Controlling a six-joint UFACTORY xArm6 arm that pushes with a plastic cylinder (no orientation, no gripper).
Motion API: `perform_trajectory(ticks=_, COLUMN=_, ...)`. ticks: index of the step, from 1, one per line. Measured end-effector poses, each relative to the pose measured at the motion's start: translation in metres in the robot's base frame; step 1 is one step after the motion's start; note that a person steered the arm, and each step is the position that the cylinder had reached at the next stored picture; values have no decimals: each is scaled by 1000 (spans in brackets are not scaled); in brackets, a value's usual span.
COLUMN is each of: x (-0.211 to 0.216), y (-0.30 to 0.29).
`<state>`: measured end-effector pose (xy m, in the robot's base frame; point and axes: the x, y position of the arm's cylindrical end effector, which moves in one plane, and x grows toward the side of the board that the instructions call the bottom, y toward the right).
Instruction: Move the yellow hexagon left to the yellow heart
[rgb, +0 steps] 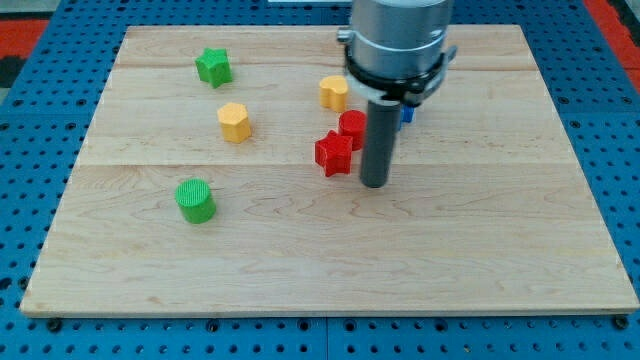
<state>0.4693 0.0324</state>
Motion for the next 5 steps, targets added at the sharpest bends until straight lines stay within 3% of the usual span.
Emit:
perform_trajectory(ticks=1, x=-44, y=-44)
perform_trajectory(ticks=2, x=-59, y=-34)
perform_trajectory(ticks=3, x=-19, y=-57)
perform_trajectory(ticks=4, x=-39, y=-114)
perform_trajectory(ticks=5, x=-86, y=-126)
